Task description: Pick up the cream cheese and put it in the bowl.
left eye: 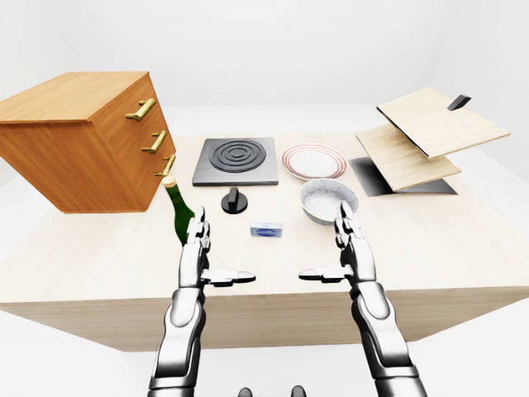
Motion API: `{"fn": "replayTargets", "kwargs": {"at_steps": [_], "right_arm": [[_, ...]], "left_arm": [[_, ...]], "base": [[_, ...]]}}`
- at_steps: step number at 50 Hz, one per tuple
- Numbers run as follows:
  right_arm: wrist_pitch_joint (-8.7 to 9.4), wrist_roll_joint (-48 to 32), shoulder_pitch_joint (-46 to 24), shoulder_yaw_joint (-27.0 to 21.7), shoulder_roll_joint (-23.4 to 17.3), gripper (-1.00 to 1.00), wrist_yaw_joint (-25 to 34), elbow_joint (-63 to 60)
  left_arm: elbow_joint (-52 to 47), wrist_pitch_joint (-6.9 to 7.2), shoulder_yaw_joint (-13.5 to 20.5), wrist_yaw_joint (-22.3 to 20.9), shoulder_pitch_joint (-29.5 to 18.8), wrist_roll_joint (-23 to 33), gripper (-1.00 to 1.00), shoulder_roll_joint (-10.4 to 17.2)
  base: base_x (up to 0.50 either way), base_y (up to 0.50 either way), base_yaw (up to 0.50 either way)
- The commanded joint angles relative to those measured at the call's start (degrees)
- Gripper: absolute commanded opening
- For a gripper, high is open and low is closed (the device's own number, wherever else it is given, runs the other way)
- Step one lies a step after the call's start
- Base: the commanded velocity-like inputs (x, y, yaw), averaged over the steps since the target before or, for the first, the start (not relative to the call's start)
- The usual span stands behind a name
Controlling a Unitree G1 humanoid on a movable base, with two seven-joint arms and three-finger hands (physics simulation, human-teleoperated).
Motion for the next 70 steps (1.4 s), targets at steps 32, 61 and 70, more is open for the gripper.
{"fn": "replayTargets", "kwargs": {"at_steps": [32,61,70], "right_arm": [[-0.25,0.45,2.00,-0.18,-0.13,1.00,1.03,-2.12],[6.05,-0.08,-10.94,-4.44,-3.15,1.00,-1.15,-15.08],[6.05,0.44,-10.19,-4.86,-3.45,1.00,-1.07,-12.93]], "left_arm": [[-3.39,-0.84,1.38,-1.20,2.61,1.30,1.00,0.59],[-3.35,5.00,1.07,0.61,-14.84,3.61,1.00,1.73],[-9.51,5.00,0.37,0.09,-13.64,5.50,1.00,2.23]], "base": [[0.00,-0.14,0.00],[0.00,-0.13,0.00],[0.00,0.00,0.00]]}}
